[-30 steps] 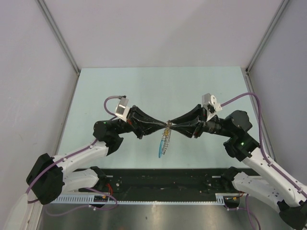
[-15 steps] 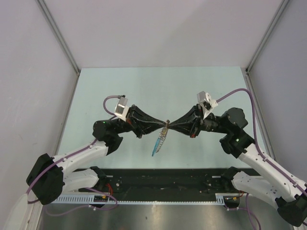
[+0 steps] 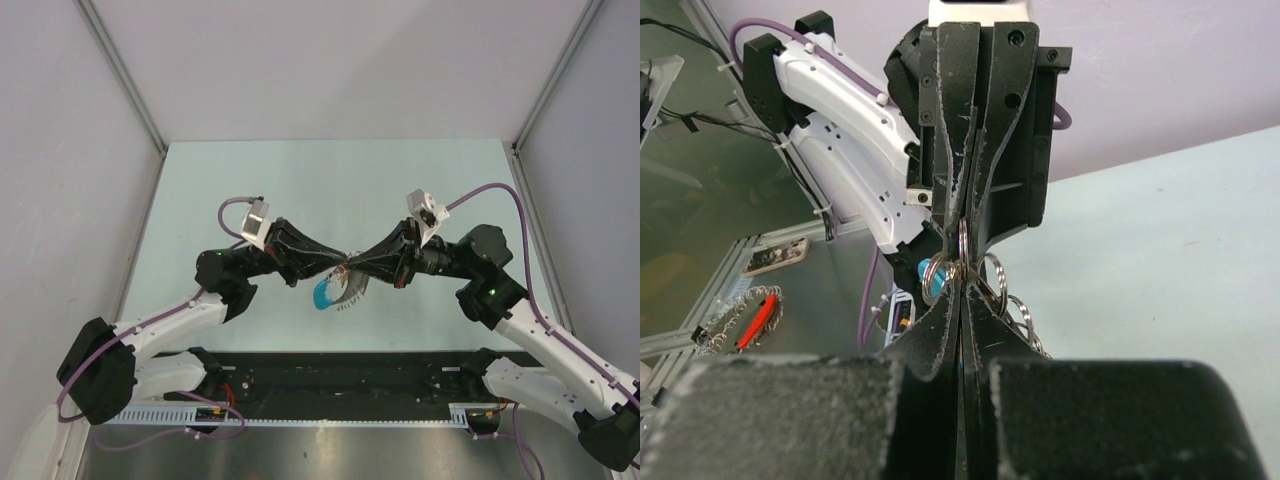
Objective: Remove the keys from the keyring
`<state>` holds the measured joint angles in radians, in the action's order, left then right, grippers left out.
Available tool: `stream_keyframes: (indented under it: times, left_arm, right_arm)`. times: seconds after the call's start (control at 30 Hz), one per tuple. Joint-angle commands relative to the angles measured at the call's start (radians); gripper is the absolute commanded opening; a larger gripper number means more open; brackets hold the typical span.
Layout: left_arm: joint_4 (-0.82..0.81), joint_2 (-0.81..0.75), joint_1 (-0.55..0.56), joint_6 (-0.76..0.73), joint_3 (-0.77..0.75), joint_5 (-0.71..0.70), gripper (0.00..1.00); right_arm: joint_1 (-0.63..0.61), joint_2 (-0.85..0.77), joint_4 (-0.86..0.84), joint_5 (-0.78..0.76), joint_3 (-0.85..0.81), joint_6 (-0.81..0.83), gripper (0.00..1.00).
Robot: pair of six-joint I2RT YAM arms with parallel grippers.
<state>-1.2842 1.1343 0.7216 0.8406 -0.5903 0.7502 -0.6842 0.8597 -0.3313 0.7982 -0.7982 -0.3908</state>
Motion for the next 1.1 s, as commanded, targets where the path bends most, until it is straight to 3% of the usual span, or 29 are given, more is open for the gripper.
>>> stream_keyframes:
  times: [0.0, 0.3, 0.47, 0.63, 0.8, 0.97, 1.07]
  left_arm:
    - [-0.303, -0.01, -0.008, 0.026, -0.013, -0.014, 0.0]
    - [-0.185, -0.045, -0.017, -0.054, -0.013, -0.026, 0.01]
    - [-0.029, -0.093, -0.024, -0.164, -0.006, -0.054, 0.0]
    - [0.311, -0.204, -0.027, -0.371, -0.013, -0.121, 0.0]
    - [0.603, -0.278, -0.036, -0.514, -0.019, -0.293, 0.0]
    - [0.813, -0.283, -0.079, -0.587, -0.06, -0.402, 0.0]
    - [0.871, -0.283, -0.111, -0.607, -0.065, -0.433, 0.0]
  right_arm:
    - [0.002, -0.027, 0.02, -0.053, 0.004, 0.033, 0.0]
    - [0.002, -0.034, 0.057, -0.027, 0.008, 0.052, 0.0]
    - [0.003, -0.053, 0.09, -0.053, 0.008, 0.066, 0.0]
    - [0.015, -0.106, 0.164, -0.105, 0.008, 0.087, 0.0]
    - [0.063, -0.145, 0.222, -0.22, 0.007, 0.099, 0.0]
    - [0.13, -0.1, 0.314, -0.426, 0.002, 0.106, 0.0]
    - [0.185, -0.061, 0.327, -0.47, 0.002, 0.109, 0.0]
